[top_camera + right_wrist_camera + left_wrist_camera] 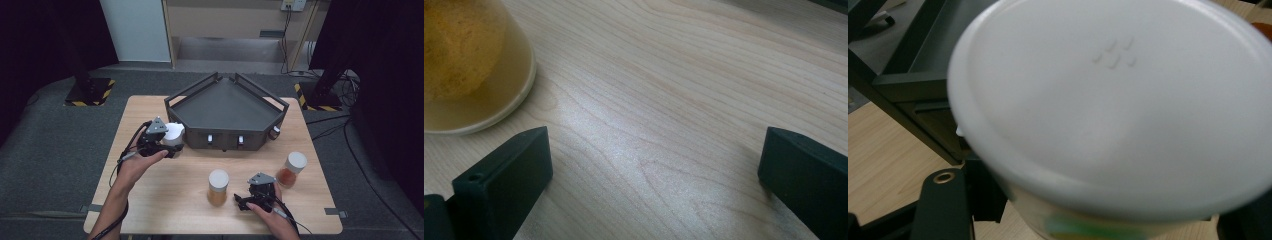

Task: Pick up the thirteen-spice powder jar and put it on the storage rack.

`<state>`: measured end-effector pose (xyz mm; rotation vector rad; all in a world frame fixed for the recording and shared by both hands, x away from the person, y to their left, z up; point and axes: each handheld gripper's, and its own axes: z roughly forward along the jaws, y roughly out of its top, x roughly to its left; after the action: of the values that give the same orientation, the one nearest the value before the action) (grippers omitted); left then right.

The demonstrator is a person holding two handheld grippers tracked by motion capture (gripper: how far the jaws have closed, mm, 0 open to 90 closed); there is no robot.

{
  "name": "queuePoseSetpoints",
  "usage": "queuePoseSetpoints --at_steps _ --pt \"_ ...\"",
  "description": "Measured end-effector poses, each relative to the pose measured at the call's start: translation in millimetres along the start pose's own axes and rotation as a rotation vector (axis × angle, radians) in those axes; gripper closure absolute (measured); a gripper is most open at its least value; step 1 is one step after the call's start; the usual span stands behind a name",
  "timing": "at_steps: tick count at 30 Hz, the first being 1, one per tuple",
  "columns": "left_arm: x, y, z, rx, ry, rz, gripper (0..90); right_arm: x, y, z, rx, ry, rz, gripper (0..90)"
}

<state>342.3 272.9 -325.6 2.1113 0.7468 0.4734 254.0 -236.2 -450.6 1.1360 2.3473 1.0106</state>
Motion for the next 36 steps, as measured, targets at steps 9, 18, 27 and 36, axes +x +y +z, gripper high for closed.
queuePoseSetpoints --at_steps 9,18,27,36 --pt "5.3 8.5 -3.7 -0.025 -0.021 0.004 29.3 0.0 0.0 0.0 0.000 0.000 0.000 1.1" --pt "5.8 27.5 -9.0 -0.039 -0.041 0.026 29.3 -0.3 0.0 0.0 0.000 0.002 0.002 1.1" --pt "7.8 43.8 -6.9 -0.033 -0.052 0.042 29.3 -0.2 0.0 0.0 0.000 0.002 0.002 1.1" --pt "9.6 54.1 -2.6 -0.040 -0.059 0.050 29.3 -0.2 0.0 -0.1 0.000 0.003 0.004 1.1"
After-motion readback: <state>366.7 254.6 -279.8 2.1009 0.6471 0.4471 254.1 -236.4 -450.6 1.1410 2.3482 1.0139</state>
